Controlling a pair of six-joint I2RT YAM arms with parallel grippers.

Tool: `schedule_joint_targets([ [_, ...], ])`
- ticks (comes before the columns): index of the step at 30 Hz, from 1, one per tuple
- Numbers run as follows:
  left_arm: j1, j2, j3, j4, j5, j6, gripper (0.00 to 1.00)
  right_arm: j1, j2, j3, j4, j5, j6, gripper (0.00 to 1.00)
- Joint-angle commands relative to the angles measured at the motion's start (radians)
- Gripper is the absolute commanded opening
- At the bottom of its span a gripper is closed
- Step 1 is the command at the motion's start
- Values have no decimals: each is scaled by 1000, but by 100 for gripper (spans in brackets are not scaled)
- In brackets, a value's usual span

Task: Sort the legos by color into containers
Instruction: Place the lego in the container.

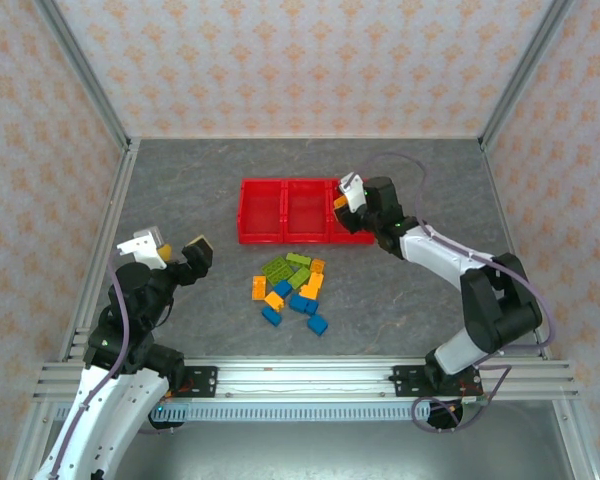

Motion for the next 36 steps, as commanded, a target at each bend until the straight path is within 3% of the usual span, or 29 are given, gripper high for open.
schedule_joint_targets([
  [1,-5,3,-8,31,17,10,99,-10,26,-3,79,10,32,29],
  [4,-5,5,-8,31,19,11,99,-11,44,-2,93,19,32,30],
  [13,-5,-4,-11,35,16,10,99,-11,28,-73,186,55,54,52],
  [20,-5,16,-9,32,15,11,99,-11,-51,-122,190,52,90,58],
  [24,-5,18,-10,32,13,10,99,-8,-145,-136,174,55,188,66],
  [32,-5,30,-8,31,18,7,99,-2,-206,34,-218,132,589,75],
  [36,-5,31,-9,33,20,7,99,7,-198,111,-411,133,748,86],
])
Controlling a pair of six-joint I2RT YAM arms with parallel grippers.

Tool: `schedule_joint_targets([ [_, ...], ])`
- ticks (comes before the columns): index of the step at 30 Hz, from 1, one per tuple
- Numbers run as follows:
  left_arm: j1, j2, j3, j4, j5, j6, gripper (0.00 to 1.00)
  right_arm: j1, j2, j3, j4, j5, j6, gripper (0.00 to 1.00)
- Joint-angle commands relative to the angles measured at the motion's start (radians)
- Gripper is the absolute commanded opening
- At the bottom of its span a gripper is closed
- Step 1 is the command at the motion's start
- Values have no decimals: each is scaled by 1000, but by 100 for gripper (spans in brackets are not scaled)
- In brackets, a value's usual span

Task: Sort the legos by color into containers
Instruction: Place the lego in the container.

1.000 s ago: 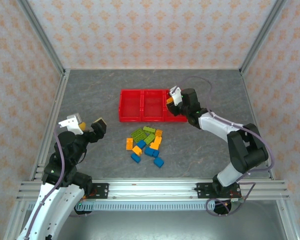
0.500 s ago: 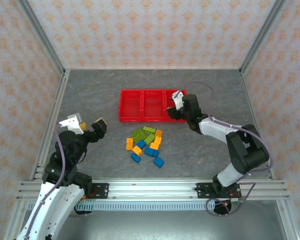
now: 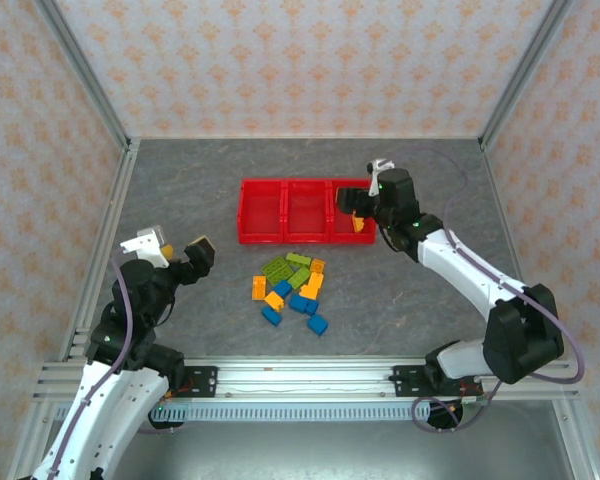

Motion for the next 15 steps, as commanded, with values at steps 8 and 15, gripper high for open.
schedule_joint_targets([
  [8,-5,-6,-4,33,24,5,99,121,-11,-53,-270,6,483,100],
  [15,-5,-18,-8,39,31,5,99,247,153,-58,-286,34,585,98],
])
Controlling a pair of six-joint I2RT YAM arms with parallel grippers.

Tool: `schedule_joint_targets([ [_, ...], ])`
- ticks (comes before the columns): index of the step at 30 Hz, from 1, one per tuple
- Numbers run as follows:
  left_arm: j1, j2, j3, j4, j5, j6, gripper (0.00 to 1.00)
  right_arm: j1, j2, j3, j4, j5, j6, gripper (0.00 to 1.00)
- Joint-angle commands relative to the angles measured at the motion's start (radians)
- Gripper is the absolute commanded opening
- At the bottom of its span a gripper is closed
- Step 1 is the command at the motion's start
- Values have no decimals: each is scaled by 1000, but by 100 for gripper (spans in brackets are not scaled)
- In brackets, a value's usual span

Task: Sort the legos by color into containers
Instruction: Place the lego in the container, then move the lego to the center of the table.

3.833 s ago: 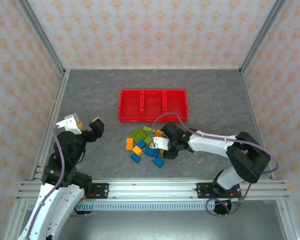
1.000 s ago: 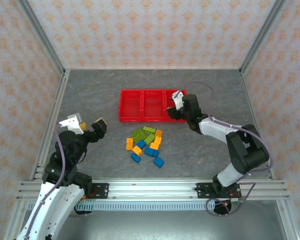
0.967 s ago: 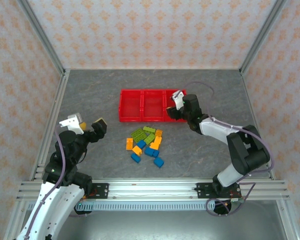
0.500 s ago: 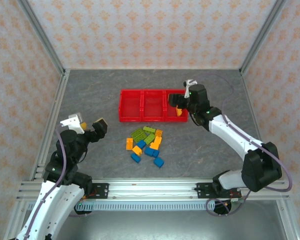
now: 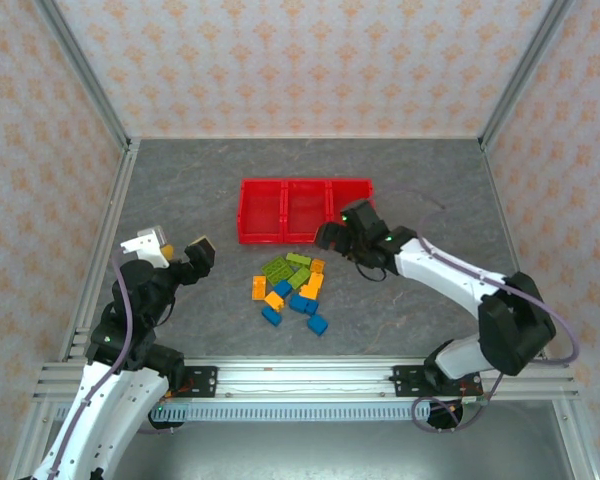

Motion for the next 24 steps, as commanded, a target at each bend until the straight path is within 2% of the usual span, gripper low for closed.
schedule_joint_targets([
  [1,-5,-13,-6,35,26,6,99,48,106,25,-37,34,61,98],
  [4,-5,-13,-6,37,35,9,99,85,219,104,-97,77,43,98],
  [9,-5,-17,-5,37,38,10,99,113,344,177,-148,112,16,88],
  [24,-5,-35,-8,40,29,8,99,114,390,203,-257,345,-58,82],
])
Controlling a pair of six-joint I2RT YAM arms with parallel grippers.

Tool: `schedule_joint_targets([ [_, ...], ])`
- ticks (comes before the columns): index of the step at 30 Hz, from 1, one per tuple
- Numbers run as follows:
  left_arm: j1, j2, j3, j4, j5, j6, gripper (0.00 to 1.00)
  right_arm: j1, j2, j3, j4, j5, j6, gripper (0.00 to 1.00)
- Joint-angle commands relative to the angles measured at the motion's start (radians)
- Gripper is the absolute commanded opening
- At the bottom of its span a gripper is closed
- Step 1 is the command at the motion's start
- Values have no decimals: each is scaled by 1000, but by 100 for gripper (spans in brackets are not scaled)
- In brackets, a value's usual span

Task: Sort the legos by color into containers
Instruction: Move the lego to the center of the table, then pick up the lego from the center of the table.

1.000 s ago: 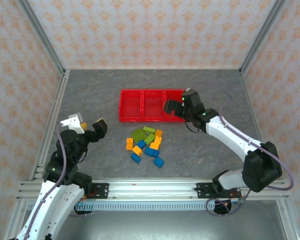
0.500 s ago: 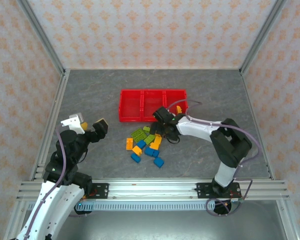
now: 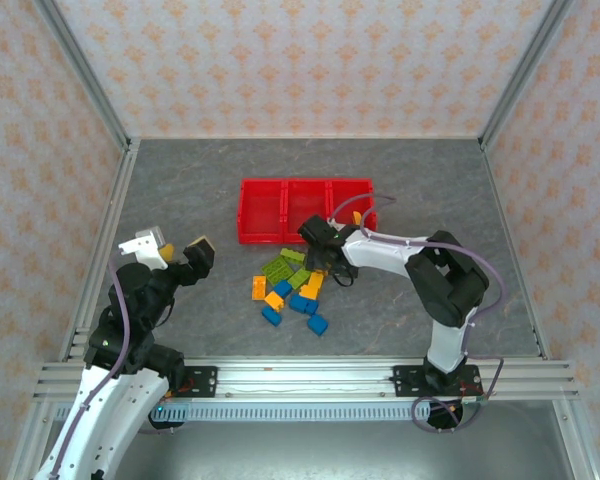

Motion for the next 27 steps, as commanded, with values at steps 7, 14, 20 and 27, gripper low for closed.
schedule_joint_targets([
  [7,-5,-5,-8,29,8,8,99,-40,-45,-29,-67,134,-49,79],
  [14,-5,-3,-6,27,5,7,99,-27,-48,-41,17,36,-31,76],
  [20,-5,-11,-5,23,-3,6,99,2,-35,-78,98,33,33,62],
  [27,-5,-12,-6,24,-6,4,99,6,-30,-89,68,112,47,52],
])
